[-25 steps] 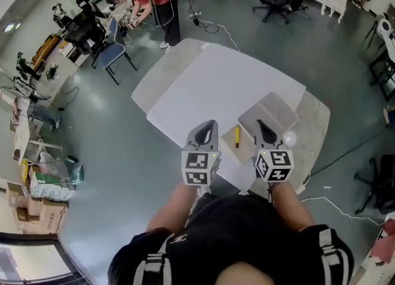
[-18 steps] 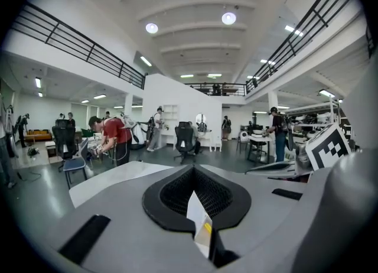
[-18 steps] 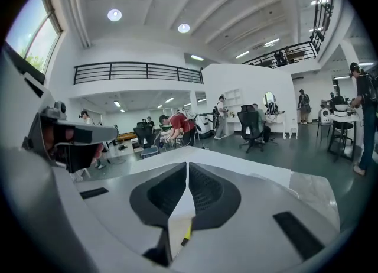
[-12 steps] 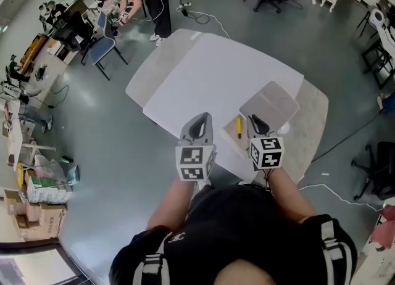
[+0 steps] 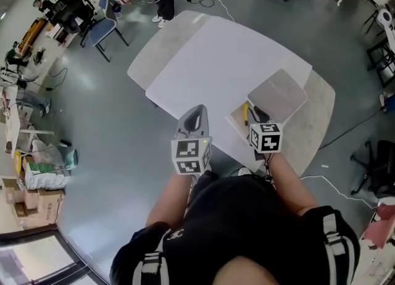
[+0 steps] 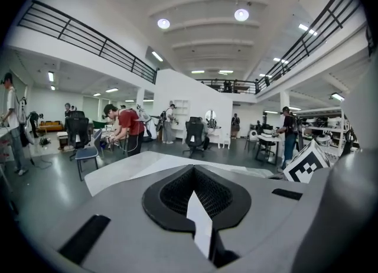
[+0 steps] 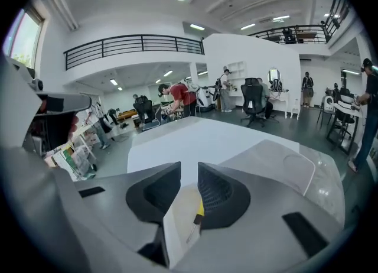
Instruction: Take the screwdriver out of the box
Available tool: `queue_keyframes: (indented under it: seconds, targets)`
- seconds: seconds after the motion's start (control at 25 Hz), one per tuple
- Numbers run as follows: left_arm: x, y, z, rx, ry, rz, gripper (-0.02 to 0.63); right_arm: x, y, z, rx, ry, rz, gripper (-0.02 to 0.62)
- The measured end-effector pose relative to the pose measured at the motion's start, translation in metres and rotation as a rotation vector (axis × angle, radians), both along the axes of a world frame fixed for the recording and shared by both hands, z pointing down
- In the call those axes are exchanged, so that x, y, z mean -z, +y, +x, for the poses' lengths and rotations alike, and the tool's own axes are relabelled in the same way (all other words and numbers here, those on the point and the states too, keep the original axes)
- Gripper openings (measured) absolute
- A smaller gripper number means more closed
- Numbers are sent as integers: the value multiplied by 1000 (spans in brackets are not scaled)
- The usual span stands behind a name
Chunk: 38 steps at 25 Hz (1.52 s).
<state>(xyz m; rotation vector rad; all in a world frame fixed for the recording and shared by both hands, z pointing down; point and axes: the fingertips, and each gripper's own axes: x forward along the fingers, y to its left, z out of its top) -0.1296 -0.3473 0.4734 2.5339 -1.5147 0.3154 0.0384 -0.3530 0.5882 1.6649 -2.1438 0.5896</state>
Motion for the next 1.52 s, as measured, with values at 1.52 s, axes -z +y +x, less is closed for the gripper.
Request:
queue_keyframes:
  seconds: [1.52]
  targets:
    - [-36,-15,-65,170,-19,-96,5,-157,-29,14,14,298,-490,57]
